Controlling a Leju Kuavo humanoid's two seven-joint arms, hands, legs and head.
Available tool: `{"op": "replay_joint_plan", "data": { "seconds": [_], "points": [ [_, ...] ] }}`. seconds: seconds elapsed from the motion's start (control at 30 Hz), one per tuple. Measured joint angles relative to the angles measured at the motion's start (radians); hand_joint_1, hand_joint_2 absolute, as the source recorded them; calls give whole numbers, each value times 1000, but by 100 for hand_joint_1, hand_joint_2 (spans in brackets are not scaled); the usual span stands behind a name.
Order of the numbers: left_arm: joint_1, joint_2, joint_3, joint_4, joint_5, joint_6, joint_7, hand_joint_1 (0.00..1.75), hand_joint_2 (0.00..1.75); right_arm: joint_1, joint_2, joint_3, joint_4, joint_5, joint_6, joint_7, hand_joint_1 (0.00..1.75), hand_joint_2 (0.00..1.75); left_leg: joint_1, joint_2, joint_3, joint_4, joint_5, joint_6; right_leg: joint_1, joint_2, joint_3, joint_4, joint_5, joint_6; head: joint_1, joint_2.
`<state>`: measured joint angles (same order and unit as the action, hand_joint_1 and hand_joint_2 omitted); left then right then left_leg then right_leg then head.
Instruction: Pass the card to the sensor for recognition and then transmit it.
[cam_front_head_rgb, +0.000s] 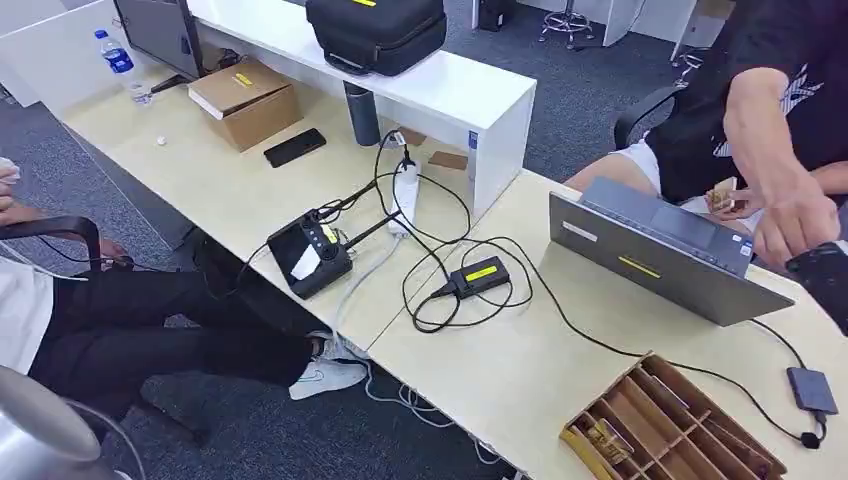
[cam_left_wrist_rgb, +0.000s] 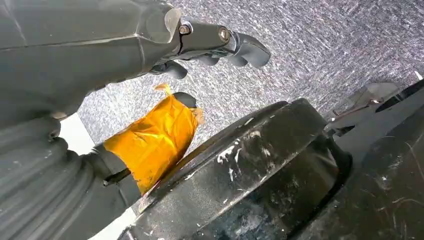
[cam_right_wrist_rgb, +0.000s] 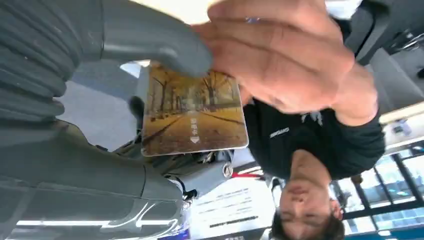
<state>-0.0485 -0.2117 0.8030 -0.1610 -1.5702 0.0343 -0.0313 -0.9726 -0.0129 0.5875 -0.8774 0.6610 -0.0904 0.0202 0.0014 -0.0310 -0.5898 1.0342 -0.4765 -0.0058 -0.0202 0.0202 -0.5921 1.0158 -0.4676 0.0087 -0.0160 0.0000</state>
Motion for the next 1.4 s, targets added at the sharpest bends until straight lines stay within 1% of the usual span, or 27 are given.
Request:
{"op": "replay_joint_plan", "data": {
  "seconds": [0.1, 0.17, 0.27, 0.37, 0.43, 0.47, 0.5, 0.53, 0.6, 0.67, 0.7, 0.77, 0.87, 1.07, 1.13, 1.2, 1.27, 1.33, 1.4],
  "points": [
    [0, 0, 0, 0, 3, 0, -1, 0, 175, 16, 13, -1, 0, -36, 14, -25, 0, 175, 0, 0, 0, 0, 0, 0, 0, 0, 0, 0, 0, 0, 0, 0],
    [1, 1, 1, 0, 10, 0, -3, 0, 175, 42, 17, -2, -24, -64, 24, -42, 0, 175, 0, 0, 0, 0, 0, 0, 0, 0, 0, 0, 0, 0, 0, 0],
    [3, 2, 3, 0, 22, 0, -8, 0, 175, 89, 18, -4, -96, -124, 49, -55, 0, 175, 0, 0, 0, 0, 0, 0, 0, 0, 0, 0, 0, 0, 0, 0],
    [7, 2, 7, 0, 39, 1, -16, 0, 175, 148, 18, -8, -181, -217, 86, -64, 0, 175, 0, 0, 0, 0, 0, 0, 0, 0, -1, 0, -1, 0, 0, 0],
    [7, 2, 10, 0, 43, 1, -17, 0, 175, 178, 18, -8, -227, -235, 96, -64, 0, 175, 0, 0, -1, 0, 0, 0, 0, 0, -1, 0, -1, 0, 0, 0],
    [7, 2, 11, 0, 46, 1, -19, 0, 175, 189, 18, -10, -246, -273, 119, -65, 0, 175, 0, 0, -1, 0, 0, 0, 0, 0, -1, 0, -1, 0, 0, 0],
    [8, 2, 13, 0, 50, 2, -23, 0, 175, 203, 18, -19, -265, -343, 158, -69, 0, 175, 0, 0, -1, 0, 0, 0, 0, 0, -1, -1, -1, 0, 0, 0],
    [9, 3, 14, 0, 54, 2, -26, 0, 175, 220, 18, -27, -282, -422, 197, -76, 0, 175, 0, 0, -1, 0, 0, 0, 0, 0, -1, -1, -1, 0, 0, 0],
    [10, 4, 22, 0, 63, 4, -36, 0, 175, 271, 14, -43, -323, -621, 298, -103, 0, 175, 0, 0, 0, 0, 0, 0, 0, 0, -1, -1, -1, 0, 0, 0],
    [12, 4, 33, 0, 72, 6, -45, 0, 175, 340, 0, -50, -362, -744, 334, -145, 0, 175, 0, -1, 0, 0, 0, 0, 0, -1, 0, -1, -1, 0, 0, 0],
    [13, 4, 37, 0, 77, 8, -47, 0, 175, 375, -8, -53, -383, -771, 336, -162, 0, 175, 0, -2, -1, 0, 0, 0, 0, -2, 0, -1, -1, 0, 0, 0],
    [13, 4, 48, 0, 87, 11, -50, 0, 175, 449, -25, -57, -430, -774, 315, -191, 0, 175, 0, -2, -1, 0, -1, 0, 0, -2, 0, -2, -1, 1, 0, 0],
    [15, 2, 64, 0, 101, 19, -53, 0, 175, 553, -51, -64, -491, -713, 246, -210, 0, 175, 0, 0, -2, 0, -2, 0, 0, -1, -1, -2, -1, 1, 0, 0],
    [17, -1, 87, 0, 114, 31, -54, 0, 175, 678, -62, -64, -567, -638, 185, -201, 0, 175, 0, 0, -2, 0, -2, 0, 0, -1, -1, -2, -1, 1, 0, 0],
    [17, -2, 89, 0, 116, 34, -54, 0, 175, 700, -64, -62, -581, -583, 146, -191, 0, 175, 0, 1, -2, 0, -2, 0, 1, -1, -1, -2, -1, 1, 0, 0],
    [17, -3, 93, 0, 117, 36, -54, 0, 175, 716, -65, -59, -587, -483, 75, -168, 0, 175, 0, 1, -2, 0, -2, 0, 1, -1, -1, -1, -1, 1, 0, 0],
    [16, -5, 101, 0, 118, 37, -53, 0, 175, 724, -65, -52, -590, -343, -16, -131, 0, 175, 0, 1, -2, 0, -1, 0, 1, -1, -1, -1, -1, 1, 0, 0],
    [16, -6, 105, 0, 117, 39, -49, 0, 175, 730, -65, -42, -590, -163, -119, -78, 0, 175, 0, 1, -2, 0, -1, 0, 0, -1, -1, -1, -1, 1, 0, 0],
    [16, -6, 106, 0, 115, 39, -47, 0, 175, 733, -65, -29, -589, -56, -176, -48, 0, 175, 0, 1, -2, 0, -1, 0, 0, -1, -1, -1, -1, 1, 0, 0]
  ]
}}
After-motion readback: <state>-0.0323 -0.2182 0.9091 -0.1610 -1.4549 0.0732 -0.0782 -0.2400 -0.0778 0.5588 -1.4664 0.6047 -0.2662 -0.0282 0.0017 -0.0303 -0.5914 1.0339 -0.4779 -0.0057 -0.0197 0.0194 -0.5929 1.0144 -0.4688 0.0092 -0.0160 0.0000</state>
